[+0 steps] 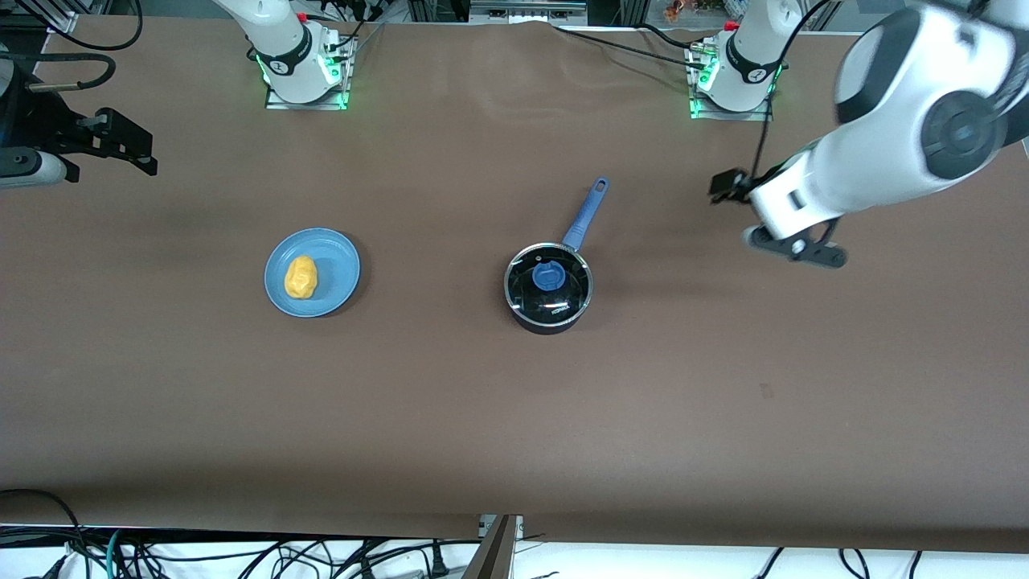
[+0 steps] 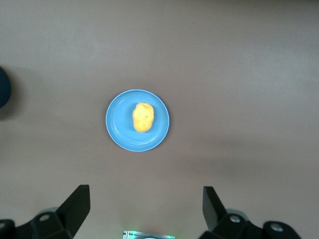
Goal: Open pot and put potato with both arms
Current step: 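Reach the left gripper to the pot lid and grasp its blue knob, then lower the right gripper to the potato while the left gripper holds the lid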
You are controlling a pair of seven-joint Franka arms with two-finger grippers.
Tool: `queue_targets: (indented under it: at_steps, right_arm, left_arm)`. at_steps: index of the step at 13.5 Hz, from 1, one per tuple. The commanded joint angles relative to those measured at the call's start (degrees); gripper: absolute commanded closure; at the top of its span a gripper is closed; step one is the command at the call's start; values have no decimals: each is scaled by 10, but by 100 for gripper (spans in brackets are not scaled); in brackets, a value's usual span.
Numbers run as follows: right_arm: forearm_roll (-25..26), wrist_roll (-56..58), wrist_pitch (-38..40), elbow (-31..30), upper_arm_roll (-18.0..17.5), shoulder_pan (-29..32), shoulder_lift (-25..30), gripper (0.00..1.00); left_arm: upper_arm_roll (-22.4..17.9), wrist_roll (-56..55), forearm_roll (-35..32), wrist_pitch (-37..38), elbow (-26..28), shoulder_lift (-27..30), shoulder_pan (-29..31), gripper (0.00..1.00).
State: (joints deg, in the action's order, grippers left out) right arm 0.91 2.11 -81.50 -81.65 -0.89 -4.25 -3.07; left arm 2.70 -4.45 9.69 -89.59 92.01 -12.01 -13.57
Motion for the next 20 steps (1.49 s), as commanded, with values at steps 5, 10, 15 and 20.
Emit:
queue_targets:
  at_steps: [5,10,15,20]
  right_arm:
    - [4,-3,3,9,-3,1,-18,0]
    - [1,-3,2,4,-4,-6,-24,0]
    - [-11,-3,-71,-79,-3,-7,-19,0]
    - [-13,-4,-125,-146,-3,-7,-17,0]
  left_arm:
    - [-4,-257,11,-131,-95,-137,-122,0]
    - [-5,-383,8,-199,-161,-210,-176,0]
    - [-7,-386,-49,-268,-160,-268,-214,0]
    - [-7,-385,-63,-274,-155,-284,-228,0]
